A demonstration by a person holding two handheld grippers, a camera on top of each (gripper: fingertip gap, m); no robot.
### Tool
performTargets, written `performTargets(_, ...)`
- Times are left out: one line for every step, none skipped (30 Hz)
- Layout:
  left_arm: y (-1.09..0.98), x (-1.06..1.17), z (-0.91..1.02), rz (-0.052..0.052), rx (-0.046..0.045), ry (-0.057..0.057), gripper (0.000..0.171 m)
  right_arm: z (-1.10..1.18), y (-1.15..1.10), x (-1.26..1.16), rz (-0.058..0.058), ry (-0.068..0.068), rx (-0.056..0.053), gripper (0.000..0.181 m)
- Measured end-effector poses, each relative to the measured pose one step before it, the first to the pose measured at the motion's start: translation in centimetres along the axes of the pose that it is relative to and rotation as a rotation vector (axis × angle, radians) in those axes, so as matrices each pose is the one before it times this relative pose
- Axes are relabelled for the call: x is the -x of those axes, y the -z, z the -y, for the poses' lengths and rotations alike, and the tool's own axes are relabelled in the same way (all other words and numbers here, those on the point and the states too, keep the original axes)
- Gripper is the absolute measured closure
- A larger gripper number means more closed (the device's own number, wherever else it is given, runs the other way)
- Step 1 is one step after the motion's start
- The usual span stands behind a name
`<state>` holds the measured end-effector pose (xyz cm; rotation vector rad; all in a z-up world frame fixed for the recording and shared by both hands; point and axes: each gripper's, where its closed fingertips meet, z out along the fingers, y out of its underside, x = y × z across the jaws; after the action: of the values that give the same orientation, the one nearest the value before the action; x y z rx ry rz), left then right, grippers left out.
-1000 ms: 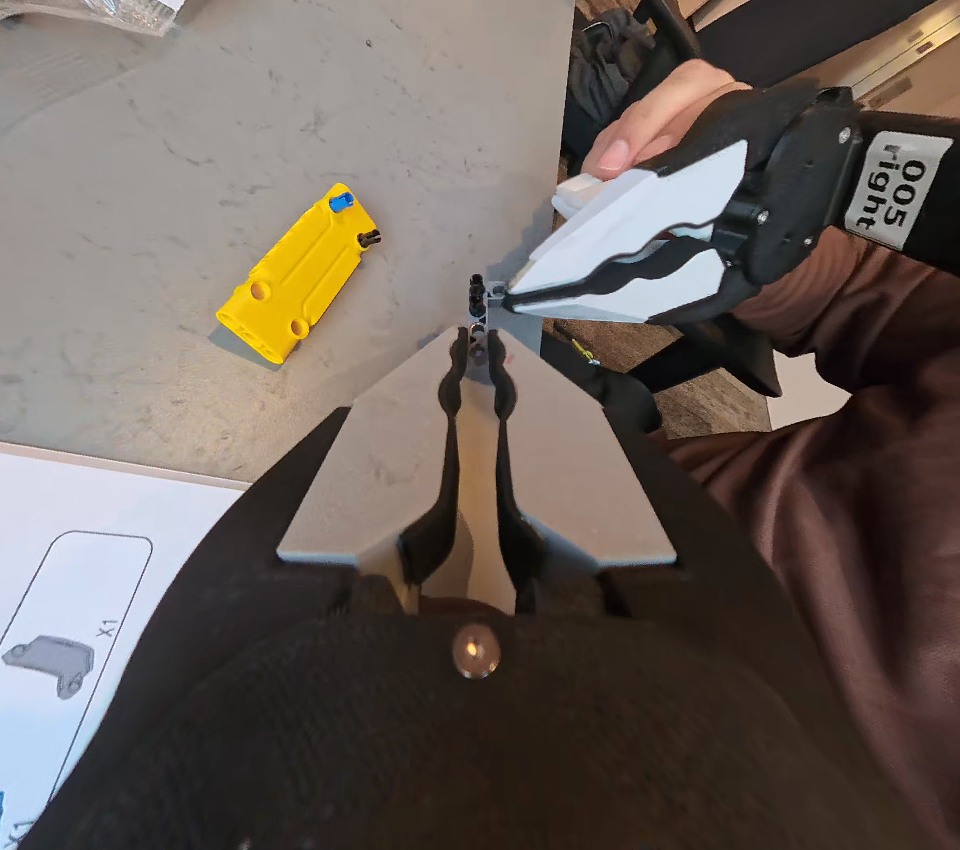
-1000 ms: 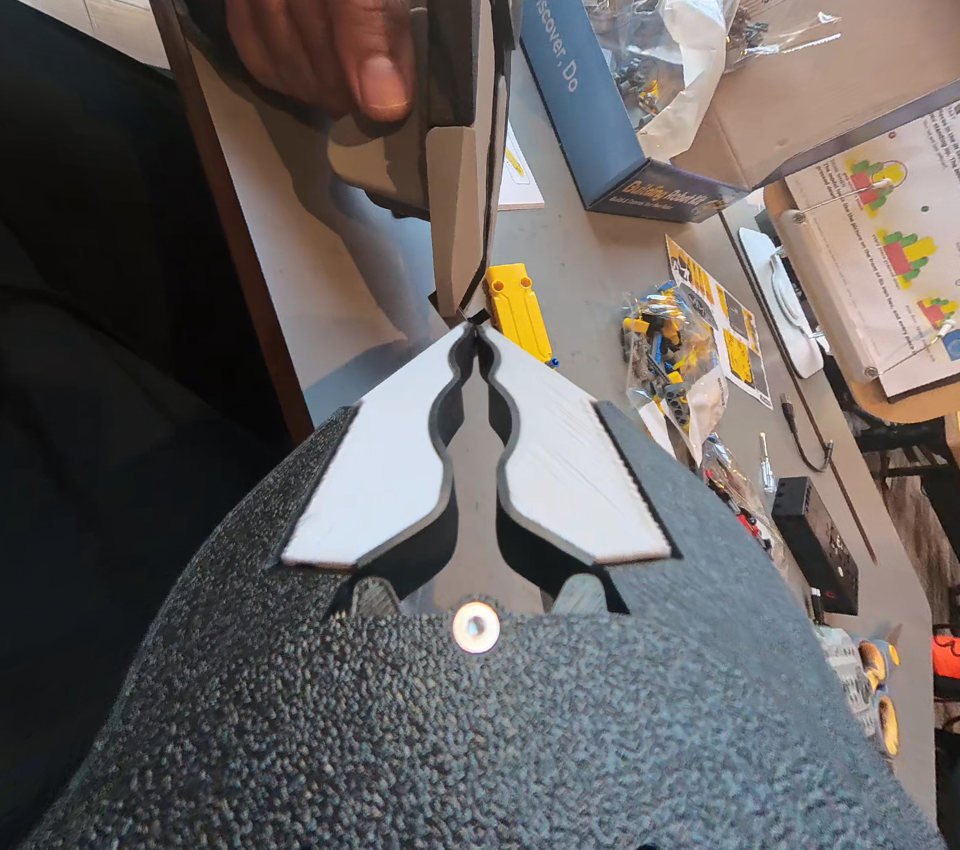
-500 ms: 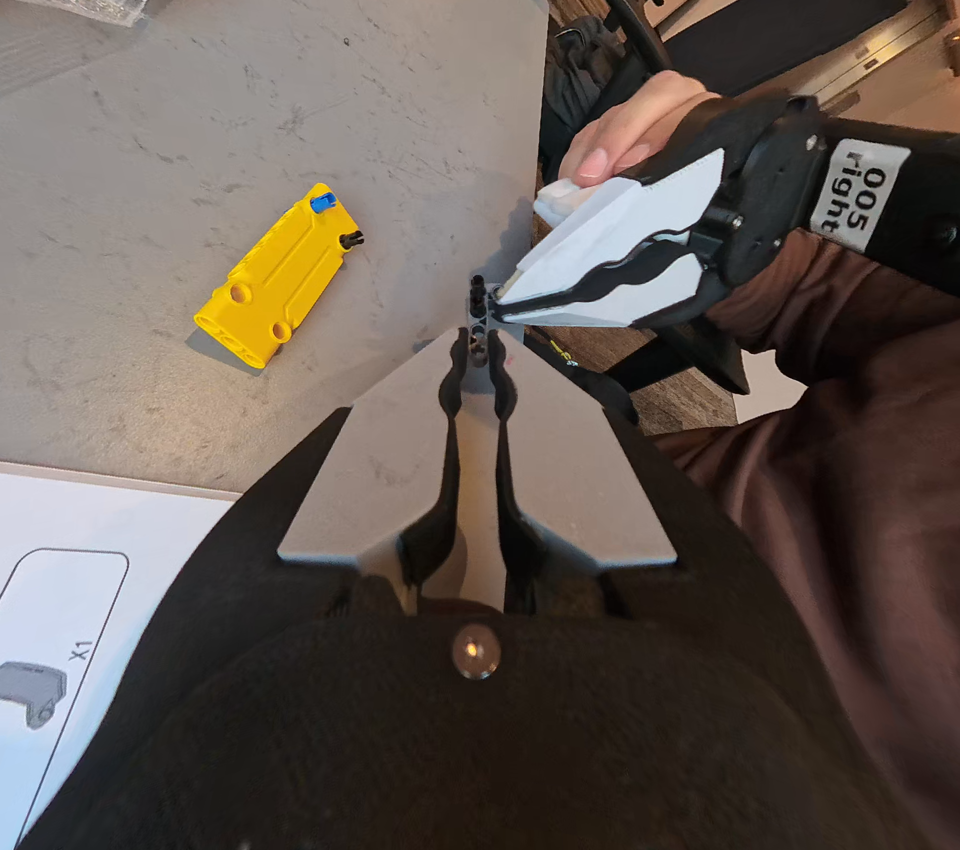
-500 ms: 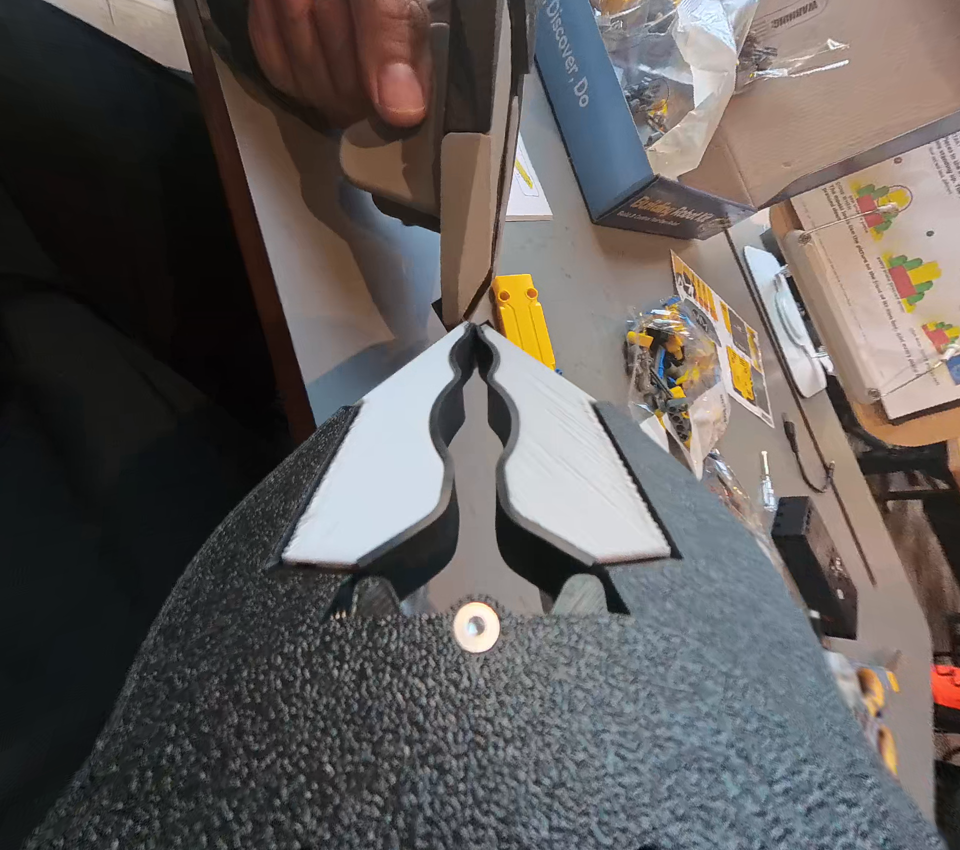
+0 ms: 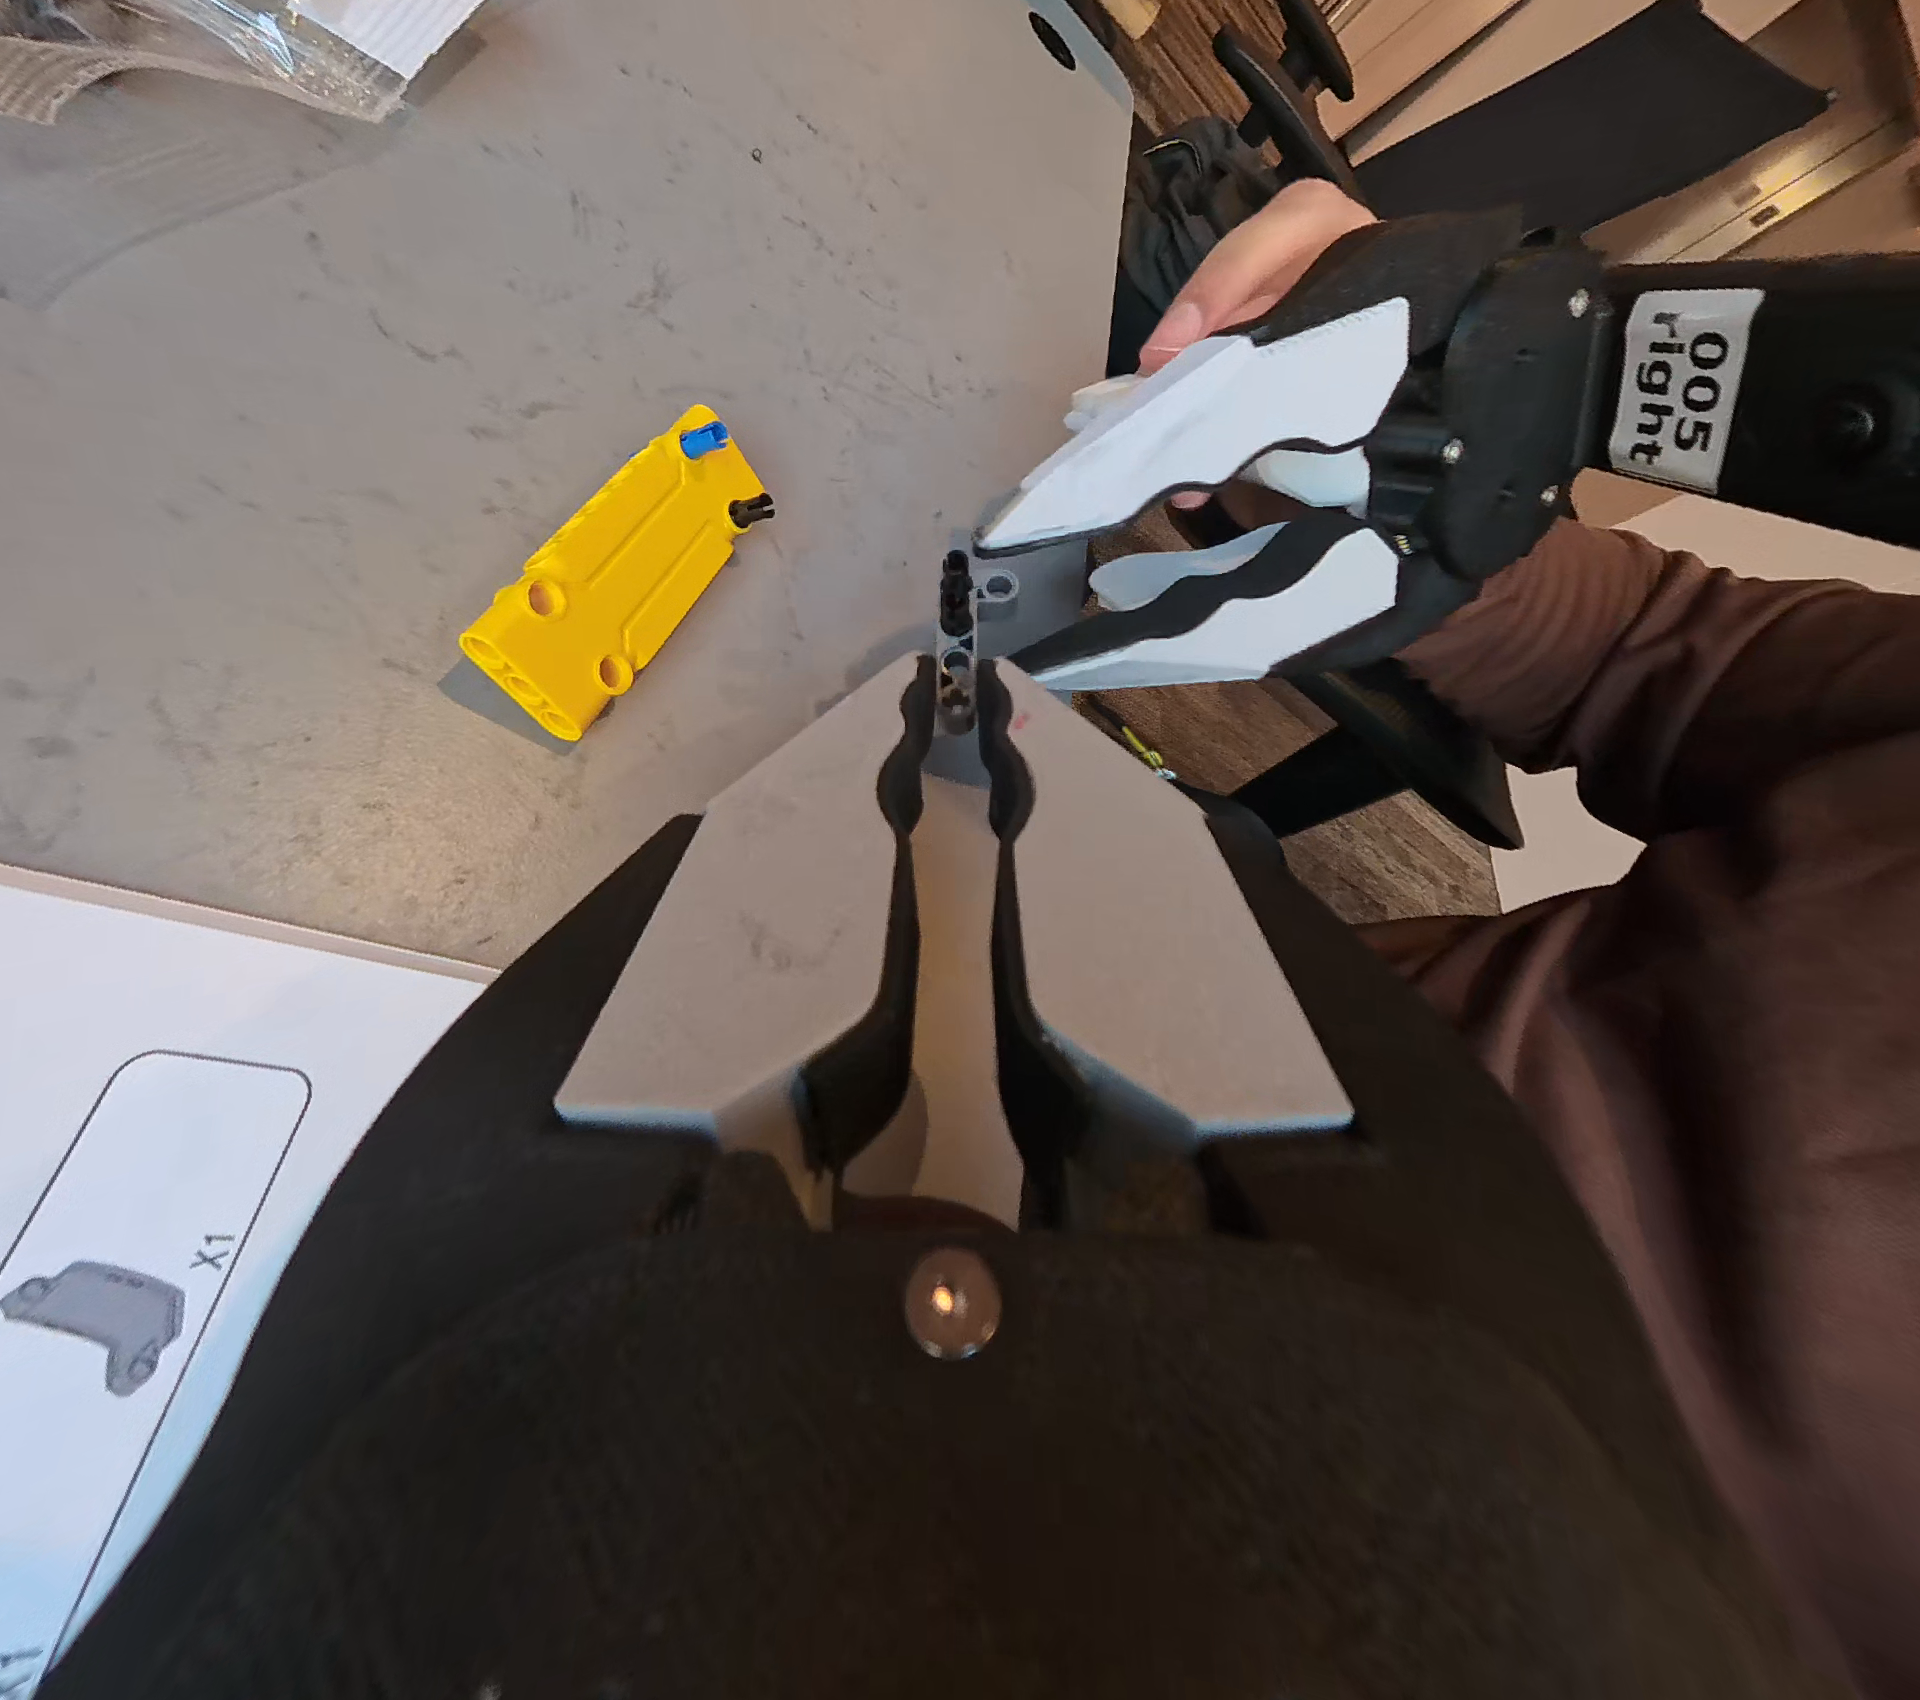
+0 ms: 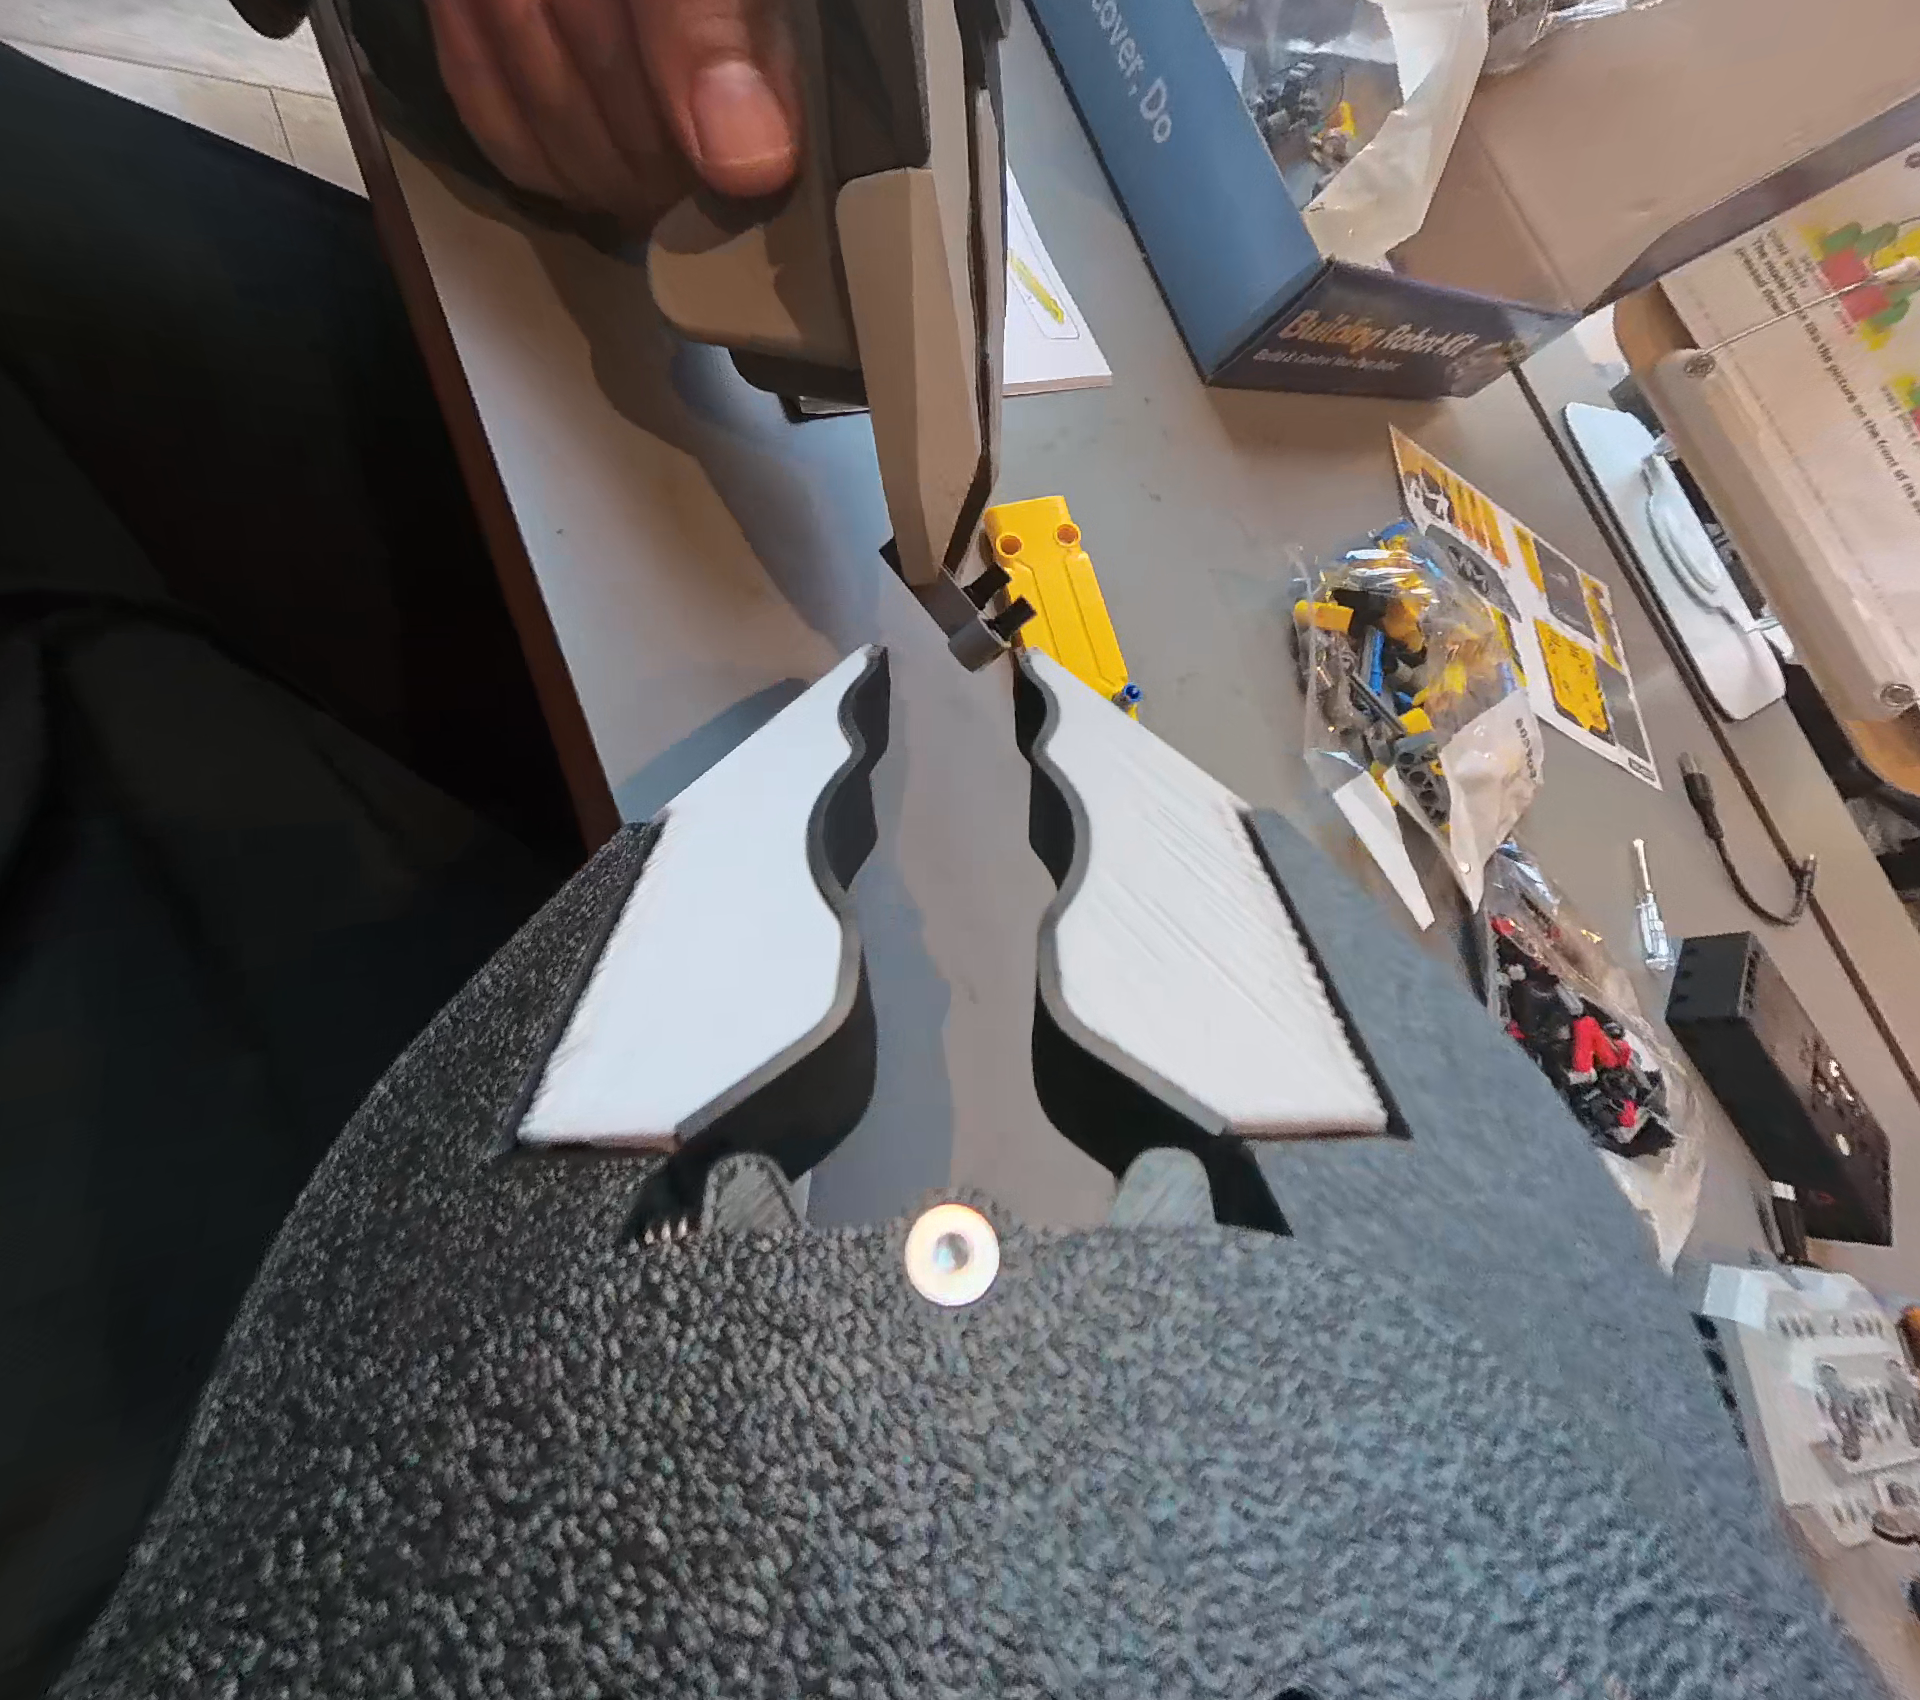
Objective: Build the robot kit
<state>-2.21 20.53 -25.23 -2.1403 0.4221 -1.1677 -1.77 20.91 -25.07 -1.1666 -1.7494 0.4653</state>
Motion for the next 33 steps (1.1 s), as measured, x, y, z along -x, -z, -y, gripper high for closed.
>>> performTargets(-0.061, -0.065, 0.007, -0.0026, -0.0005, 0.0036, 0.167, 0.213, 0.08, -0.105, -0.0125, 0.0075, -0.0074, 0.158)
performTargets(-0.075, -0.097, -0.03, -0.0042, 0.00103, 0.0026, 0.167, 0.195, 0.073, -0.146, -0.0137, 0.0103, -0.0049, 0.161)
performTargets(-0.088, -0.096, -0.052, -0.0044, 0.00263, 0.0024, 0.167, 0.074, 0.015, -0.107, -0.0096, 0.0088, 0.0011, 0.164)
performTargets(-0.074, -0.077, -0.052, -0.0025, 0.0031, 0.0009, 0.167, -0.095, -0.044, -0.052, -0.0048, 0.0058, 0.0071, 0.164)
performTargets(-0.046, -0.046, -0.007, -0.0015, -0.00007, 0.0006, 0.167, -0.169, -0.058, 0.067, 0.0037, 0.004, 0.0074, 0.164)
performTargets(-0.023, -0.064, 0.029, -0.0031, -0.00265, 0.0015, 0.167, -0.143, -0.041, 0.112, 0.0056, 0.002, 0.0038, 0.164)
performTargets(-0.02, 0.003, 0.005, 0.001, 0.00013, 0.0008, 0.166, -0.05, 0.002, 0.064, 0.0027, 0.0002, -0.0016, 0.163)
performTargets(-0.008, -0.017, -0.007, 0.0008, -0.00018, -0.0024, 0.166, 0.065, 0.037, 0.02, 0.0008, -0.0005, -0.0062, 0.164)
performTargets(-0.018, -0.047, -0.04, -0.0005, 0.00311, -0.0039, 0.166, 0.114, 0.036, -0.051, -0.0018, 0.0001, -0.006, 0.168)
performTargets(-0.006, -0.021, 0.034, 0.0022, -0.00273, -0.0035, 0.166, 0.084, 0.024, -0.102, -0.003, 0.0014, -0.0027, 0.17)
performTargets(0.008, 0.017, 0.048, 0.0021, -0.00351, -0.0001, 0.166, 0.033, -0.008, -0.052, -0.0001, -0.0005, 0.0001, 0.17)
performTargets(0.033, 0.001, 0.037, -0.0009, -0.00305, 0.0018, 0.167, 0.026, -0.024, -0.031, 0.0009, -0.0021, 0.0001, 0.17)
performTargets(0.04, -0.036, 0.074, -0.005, -0.00457, 0.003, 0.167, 0.03, 0.014, -0.037, 0.0011, -0.001, -0.0014, 0.17)
performTargets(0.041, -0.051, 0.06, -0.0064, -0.00398, 0.0032, 0.166, 0.047, 0.057, -0.042, 0.003, -0.0035, -0.0025, 0.17)
performTargets(0.035, -0.008, 0.051, -0.0027, -0.00234, 0.0027, 0.166, -0.029, 0.099, -0.112, 0.0015, -0.0091, 0.0002, 0.17)
performTargets(0.075, -0.08, 0.051, -0.0075, -0.004, -0.0027, 0.166, -0.2, 0.16, -0.307, -0.007, -0.0069, 0.0066, 0.17)
performTargets(0.147, 0.096, 0.08, 0.0026, -0.00182, -0.0056, 0.165, -0.388, 0.217, -0.405, -0.0099, -0.0022, 0.0121, 0.17)
performTargets(0.247, 0.441, 0.074, 0.026, 0.00336, -0.0139, 0.16, -0.61, 0.239, -0.431, -0.0068, -0.0033, 0.019, 0.17)
performTargets(0.371, 0.707, 0.112, 0.0472, 0.00745, -0.0219, 0.152, -0.821, 0.231, -0.459, -0.0036, -0.0115, 0.0252, 0.17)
performTargets(0.463, 0.594, 0.258, 0.0455, 0.00326, -0.032, 0.148, -0.877, 0.217, -0.502, -0.0024, -0.0212, 0.0235, 0.17)
performTargets(0.492, 0.448, 0.377, 0.0429, 0.00132, -0.0407, 0.146, -0.782, 0.208, -0.458, 0.0019, -0.0292, 0.0153, 0.17)
performTargets(0.427, 0.608, 0.378, 0.0592, 0.00902, -0.0522, 0.14, -0.665, 0.186, -0.431, 0.0052, -0.0361, 0.0097, 0.17)
performTargets(0.273, 0.787, 0.364, 0.075, 0.01464, -0.0619, 0.132, -0.533, 0.156, -0.525, -0.0008, -0.0368, 0.005, 0.17)
performTargets(0.077, 0.772, 0.42, 0.0723, 0.01064, -0.0623, 0.123, -0.463, 0.1, -0.493, -0.0016, -0.0326, 0.0042, 0.17)
performTargets(-0.202, 0.567, 0.513, 0.0551, 0.00461, -0.0555, 0.118, -0.46, 0.019, -0.383, 0.0047, -0.0286, 0.009, 0.17)
performTargets(-0.537, 0.334, 0.423, 0.0337, 0.0098, -0.0518, 0.116, -0.423, -0.034, -0.266, 0.0072, -0.0217, 0.0089, 0.17)
performTargets(-0.814, -0.112, 0.061, 0.0012, 0.03201, -0.0582, 0.115, -0.281, -0.032, -0.212, 0.0054, -0.0128, 0.0005, 0.17)
performTargets(-0.907, -0.29, -0.435, -0.0115, 0.06185, -0.0633, 0.115, -0.205, -0.031, -0.07, 0.0107, -0.011, -0.003, 0.17)
performTargets(-0.856, -0.082, -0.718, 0.0018, 0.08222, -0.0627, 0.112, -0.267, -0.055, 0.062, 0.0193, -0.0157, 0.0046, 0.17)
performTargets(-0.681, 0.038, -0.593, 0.0083, 0.07322, -0.0665, 0.109, -0.269, -0.056, 0.062, 0.0155, -0.0155, 0.0087, 0.17)
performTargets(-0.473, 0.238, -0.283, 0.0173, 0.04933, -0.0618, 0.111, -0.169, -0.027, 0.035, 0.0074, -0.0089, 0.0041, 0.17)
performTargets(-0.311, 0.28, -0.118, 0.0139, 0.037, -0.0545, 0.117, -0.102, -0.004, 0.094, 0.007, -0.0028, 0.0021, 0.17)
performTargets(-0.094, -0.012, 0.283, -0.0146, 0.01227, -0.0458, 0.128, -0.02, 0.015, 0.132, 0.0076, 0.0007, 0.0009, 0.17)
